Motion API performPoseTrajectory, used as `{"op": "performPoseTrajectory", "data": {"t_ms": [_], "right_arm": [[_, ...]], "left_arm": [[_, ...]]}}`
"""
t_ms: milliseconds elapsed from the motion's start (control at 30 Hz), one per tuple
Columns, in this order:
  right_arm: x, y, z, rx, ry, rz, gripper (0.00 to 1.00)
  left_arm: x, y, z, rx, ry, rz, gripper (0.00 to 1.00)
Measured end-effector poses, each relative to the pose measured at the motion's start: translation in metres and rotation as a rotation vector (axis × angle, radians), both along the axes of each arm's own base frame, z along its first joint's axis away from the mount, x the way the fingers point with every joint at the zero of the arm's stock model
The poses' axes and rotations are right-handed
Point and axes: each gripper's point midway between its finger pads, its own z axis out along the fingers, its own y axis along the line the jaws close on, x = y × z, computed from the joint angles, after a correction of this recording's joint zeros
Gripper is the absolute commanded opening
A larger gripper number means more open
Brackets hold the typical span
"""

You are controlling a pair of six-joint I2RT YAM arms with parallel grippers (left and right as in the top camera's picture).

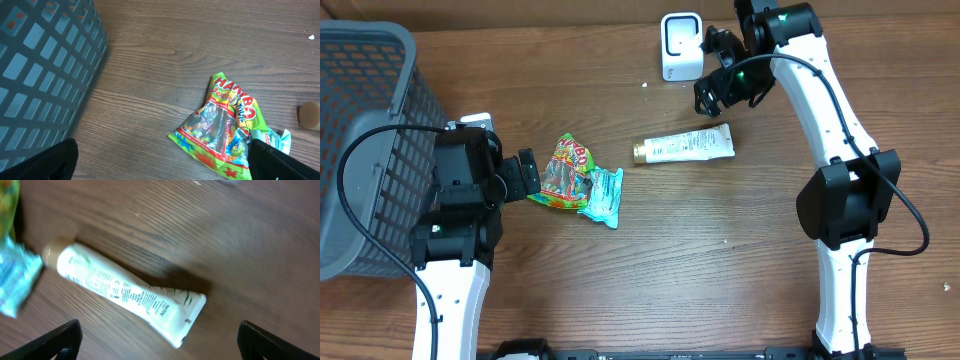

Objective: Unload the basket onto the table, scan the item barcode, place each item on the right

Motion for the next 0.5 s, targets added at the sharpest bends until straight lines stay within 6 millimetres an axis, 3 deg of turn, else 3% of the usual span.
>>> {"op": "performPoseTrajectory", "data": {"t_ms": [100,400,500], "right_arm": [[0.001,0.005,-0.012,0.01,-0.041,0.142,0.98],[-0.012,0.013,-0.088,0.011,-0.055,0.346,0.95],[-0.017,0.017,-0.103,0.009,-0.065,0.394,0.78]], "left_arm": [[0.0,0.0,0.0,0.0,0.0,0.0,1.0],[0.0,0.0,0.0,0.0,0.0,0.0,1.0],[0.0,0.0,0.0,0.0,0.0,0.0,1.0]]}}
